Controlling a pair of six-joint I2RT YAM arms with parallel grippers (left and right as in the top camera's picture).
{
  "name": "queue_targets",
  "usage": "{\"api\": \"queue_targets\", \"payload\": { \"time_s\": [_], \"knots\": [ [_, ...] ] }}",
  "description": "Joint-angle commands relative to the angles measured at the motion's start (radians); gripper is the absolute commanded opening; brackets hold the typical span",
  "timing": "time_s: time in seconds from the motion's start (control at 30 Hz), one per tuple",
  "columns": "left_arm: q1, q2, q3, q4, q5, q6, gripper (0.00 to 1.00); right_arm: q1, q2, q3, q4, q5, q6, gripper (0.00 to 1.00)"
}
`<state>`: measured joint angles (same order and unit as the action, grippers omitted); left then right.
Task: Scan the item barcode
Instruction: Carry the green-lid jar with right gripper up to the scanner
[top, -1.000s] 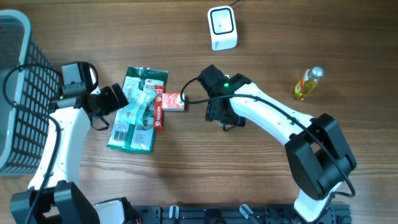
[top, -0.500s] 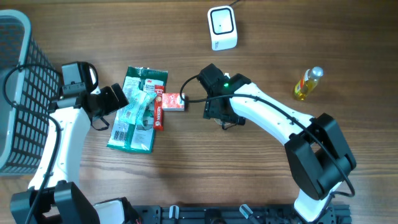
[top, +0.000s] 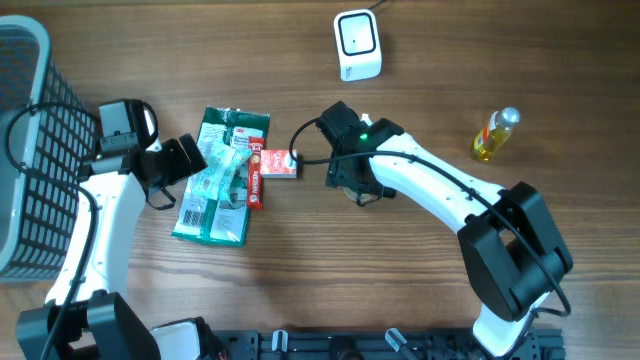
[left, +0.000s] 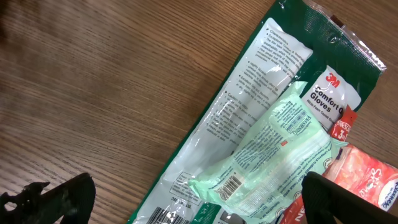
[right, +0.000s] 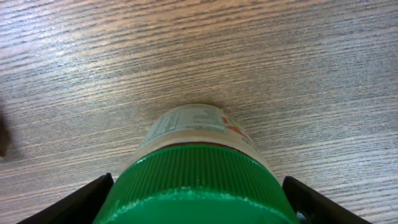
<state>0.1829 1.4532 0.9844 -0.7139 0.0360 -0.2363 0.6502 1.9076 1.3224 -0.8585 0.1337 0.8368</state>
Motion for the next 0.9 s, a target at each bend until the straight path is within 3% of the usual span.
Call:
{"api": "queue_targets", "payload": {
  "time_s": [0.0, 0.33, 0.4, 0.47, 0.5, 0.6, 0.67, 0.7, 0.73, 0.87],
  "knots": [
    [-0.003, 0.004, -0.004, 0.0, 0.008, 0.02, 1.0, 0.002, 0.021, -0.016, 0.006, 0.024, 0.001, 0.85],
    [-0.003, 0.004, -0.004, 0.0, 0.008, 0.02, 1.0, -0.001, 0.016, -0.063, 0.055, 0.024, -0.004, 0.78],
    [-0.003, 0.004, -0.004, 0.0, 0.008, 0.02, 1.0, -0.005, 0.016, -0.061, 0.054, 0.023, -0.01, 0.71],
    [-0.003, 0.004, -0.004, 0.0, 0.008, 0.02, 1.0, -0.017, 0.012, -0.044, 0.049, -0.006, -0.082, 0.49],
    [-0.003, 0.004, -0.004, 0.0, 0.008, 0.02, 1.0, -0.024, 0.004, -0.026, 0.038, -0.039, -0.13, 0.44],
    [-0.003, 0.004, -0.004, 0.0, 0.008, 0.02, 1.0, -0.051, -0.056, 0.04, -0.021, -0.138, -0.165, 0.43],
    [-0.003, 0.004, -0.004, 0.0, 0.008, 0.02, 1.0, -0.082, -0.112, 0.063, -0.044, -0.264, -0.163, 0.44],
    [-0.003, 0.004, -0.004, 0.0, 0.008, 0.02, 1.0, -0.105, -0.145, 0.064, -0.047, -0.39, -0.156, 0.59],
    [-0.003, 0.004, -0.004, 0.0, 0.008, 0.02, 1.0, -0.121, -0.163, 0.064, -0.047, -0.49, -0.153, 0.61],
    [-0.003, 0.004, -0.004, 0.0, 0.008, 0.02, 1.0, -0.17, -0.206, 0.063, -0.111, -0.925, -0.152, 0.49]
  ]
}}
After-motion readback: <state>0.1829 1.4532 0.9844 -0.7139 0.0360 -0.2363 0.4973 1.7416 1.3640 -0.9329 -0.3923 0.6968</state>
